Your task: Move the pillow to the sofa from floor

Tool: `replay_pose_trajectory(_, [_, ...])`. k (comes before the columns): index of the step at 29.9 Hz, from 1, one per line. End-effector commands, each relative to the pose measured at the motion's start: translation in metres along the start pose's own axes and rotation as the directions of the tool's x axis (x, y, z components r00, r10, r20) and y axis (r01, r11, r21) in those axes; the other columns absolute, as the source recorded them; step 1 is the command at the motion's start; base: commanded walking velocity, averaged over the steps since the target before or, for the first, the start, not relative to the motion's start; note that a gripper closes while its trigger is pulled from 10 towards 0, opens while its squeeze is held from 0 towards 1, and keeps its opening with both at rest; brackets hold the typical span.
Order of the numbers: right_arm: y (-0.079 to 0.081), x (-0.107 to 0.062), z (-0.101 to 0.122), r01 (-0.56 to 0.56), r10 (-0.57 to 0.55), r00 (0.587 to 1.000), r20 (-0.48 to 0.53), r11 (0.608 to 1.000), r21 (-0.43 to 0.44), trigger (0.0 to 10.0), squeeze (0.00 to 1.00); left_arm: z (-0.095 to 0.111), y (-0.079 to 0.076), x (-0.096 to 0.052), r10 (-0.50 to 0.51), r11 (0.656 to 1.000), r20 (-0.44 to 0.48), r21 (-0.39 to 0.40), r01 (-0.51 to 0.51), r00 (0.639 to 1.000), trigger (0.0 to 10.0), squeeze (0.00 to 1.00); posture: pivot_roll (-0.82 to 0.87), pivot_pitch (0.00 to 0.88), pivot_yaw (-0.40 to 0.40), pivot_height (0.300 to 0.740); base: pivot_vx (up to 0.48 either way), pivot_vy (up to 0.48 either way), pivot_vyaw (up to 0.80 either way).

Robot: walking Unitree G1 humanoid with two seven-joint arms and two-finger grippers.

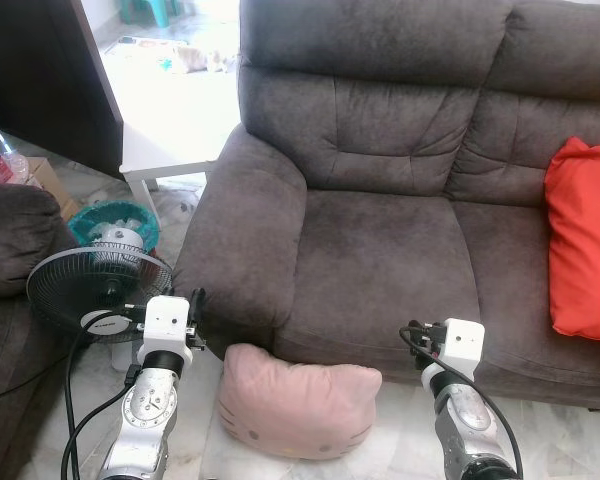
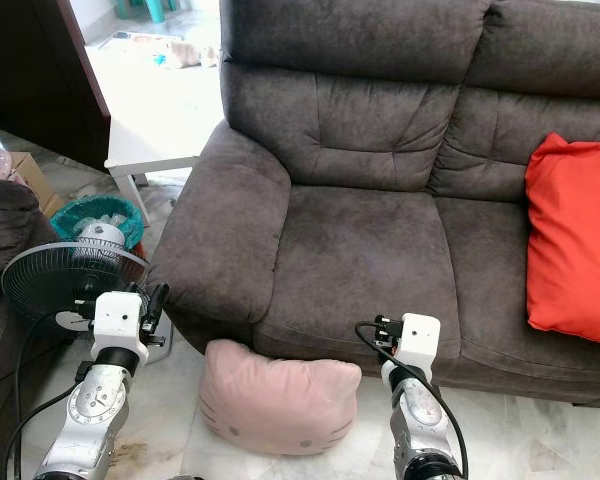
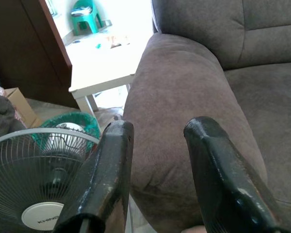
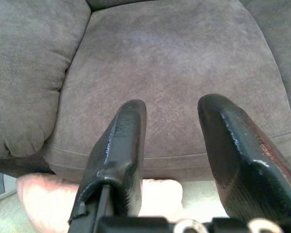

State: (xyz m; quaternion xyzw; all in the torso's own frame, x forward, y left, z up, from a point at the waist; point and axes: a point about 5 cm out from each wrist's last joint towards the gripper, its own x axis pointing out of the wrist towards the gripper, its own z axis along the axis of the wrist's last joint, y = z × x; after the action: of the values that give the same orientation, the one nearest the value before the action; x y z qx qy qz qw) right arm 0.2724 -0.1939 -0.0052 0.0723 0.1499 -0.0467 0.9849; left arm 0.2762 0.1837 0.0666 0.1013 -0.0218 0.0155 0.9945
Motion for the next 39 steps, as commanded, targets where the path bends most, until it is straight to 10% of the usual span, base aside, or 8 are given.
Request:
replay_pose_trajectory(1, [-0.003, 0.000, -0.001, 0.013, -0.013, 1.000, -0.014, 1.000, 0.012, 10.0, 0.00, 0.003, 0.000, 0.001, -0.004, 1.000, 0.007, -0.001, 0.004, 1.000, 10.0, 0.00, 0.14, 0.078, -0.067, 0.740, 0.255, 0.000, 0.00])
replay_pose_trajectory(39, [0.034, 0.000, 0.005, -0.017, 0.016, 0.997, 0.072, 1.000, 0.012, 10.0, 0.00, 0.011, -0.010, -0.001, -0.063, 0.998, 0.050, 0.010, 0.062, 0.997, 10.0, 0.00, 0.14, 0.089, -0.067, 0.740, 0.132, 0.000, -0.03])
